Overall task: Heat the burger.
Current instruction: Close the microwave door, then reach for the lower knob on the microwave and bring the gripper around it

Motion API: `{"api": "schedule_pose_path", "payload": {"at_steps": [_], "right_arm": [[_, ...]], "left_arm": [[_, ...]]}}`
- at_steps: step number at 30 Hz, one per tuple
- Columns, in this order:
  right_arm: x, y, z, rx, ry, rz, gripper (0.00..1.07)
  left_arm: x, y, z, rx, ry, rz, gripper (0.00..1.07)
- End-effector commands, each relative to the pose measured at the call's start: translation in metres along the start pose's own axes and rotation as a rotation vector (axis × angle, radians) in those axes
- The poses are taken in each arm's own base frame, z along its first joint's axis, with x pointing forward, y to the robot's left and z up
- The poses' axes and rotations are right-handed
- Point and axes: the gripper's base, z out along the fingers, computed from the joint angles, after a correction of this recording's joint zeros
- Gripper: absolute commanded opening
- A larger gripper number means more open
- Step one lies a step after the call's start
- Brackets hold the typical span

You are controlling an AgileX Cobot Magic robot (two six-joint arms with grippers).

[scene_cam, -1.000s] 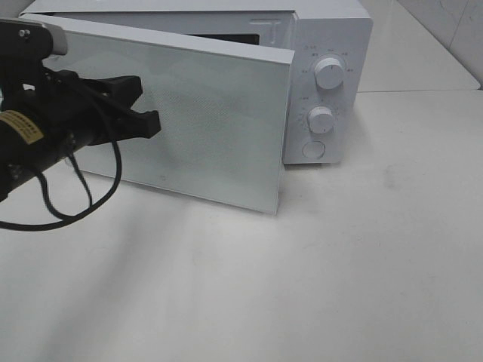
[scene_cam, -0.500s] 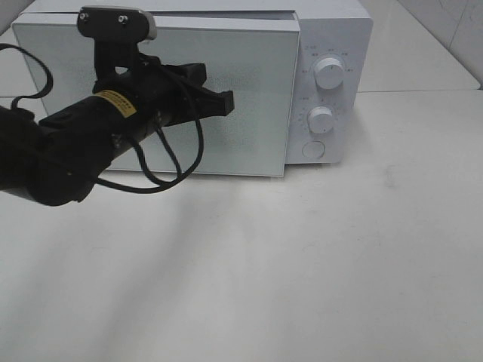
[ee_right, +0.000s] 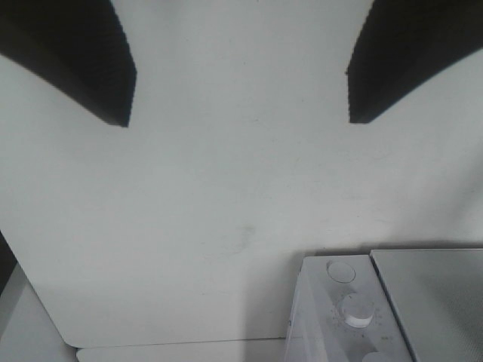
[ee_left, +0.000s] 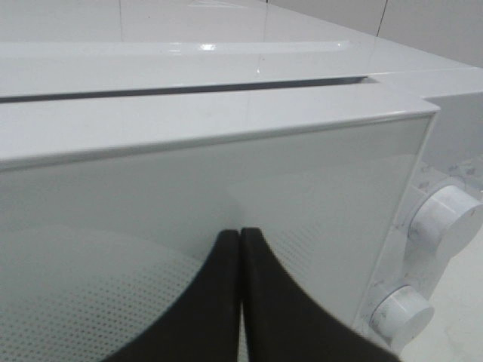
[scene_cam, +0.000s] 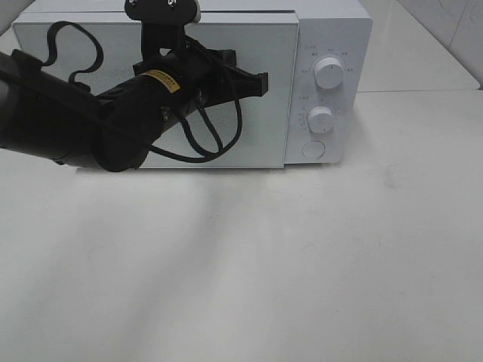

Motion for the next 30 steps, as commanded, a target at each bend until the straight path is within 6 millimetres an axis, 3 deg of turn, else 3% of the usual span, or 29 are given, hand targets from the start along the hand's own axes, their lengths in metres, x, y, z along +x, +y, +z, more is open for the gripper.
{"api": "schedule_pose_path", "payload": {"at_steps": [1, 9, 20, 21, 22, 24, 25, 26, 27, 28, 29, 30], "right_arm": [[0.002, 0.0, -0.003, 0.003, -0.039, 0.002, 0.76], [0.002, 0.0, -0.003, 0.003, -0.039, 0.002, 0.76], [0.002, 0.0, -0.003, 0.003, -0.039, 0.003, 0.76], [0.002, 0.0, -0.003, 0.003, -0.039, 0.004, 0.76], [0.002, 0.0, -0.003, 0.003, -0.039, 0.004, 0.76], [0.002, 0.0, -0.003, 0.003, -0.039, 0.004, 0.76], [0.002, 0.0, -0.003, 0.003, -0.039, 0.004, 0.76], [0.002, 0.0, -0.003, 0.003, -0.039, 0.003, 0.76], [0.002, 0.0, -0.003, 0.003, -0.039, 0.003, 0.76], [0.002, 0.0, -0.003, 0.003, -0.039, 0.003, 0.76], [0.002, 0.0, -0.003, 0.003, -0.039, 0.003, 0.76], [0.002, 0.0, -0.003, 0.003, -0.039, 0.003, 0.76]], "left_arm": [[-0.008, 0.011, 0.014, -0.095, -0.051, -0.031, 0.0], [-0.007, 0.009, 0.018, -0.089, -0.02, -0.003, 0.0], [-0.008, -0.007, -0.011, 0.033, 0.255, 0.006, 0.0], [-0.005, -0.01, -0.016, 0.06, 0.343, 0.001, 0.12], [-0.005, -0.01, -0.016, 0.06, 0.343, 0.001, 0.12], [-0.002, -0.013, -0.025, 0.099, 0.467, 0.0, 0.5], [-0.002, -0.013, -0.025, 0.099, 0.467, 0.0, 0.5], [0.001, -0.015, -0.029, 0.118, 0.533, -0.002, 0.81], [0.003, -0.015, -0.031, 0.125, 0.562, -0.002, 0.93], [0.003, -0.015, -0.031, 0.125, 0.562, -0.002, 0.93], [0.01, -0.017, -0.036, 0.146, 0.658, -0.002, 1.0], [0.013, -0.018, -0.039, 0.157, 0.705, -0.002, 1.0]]}}
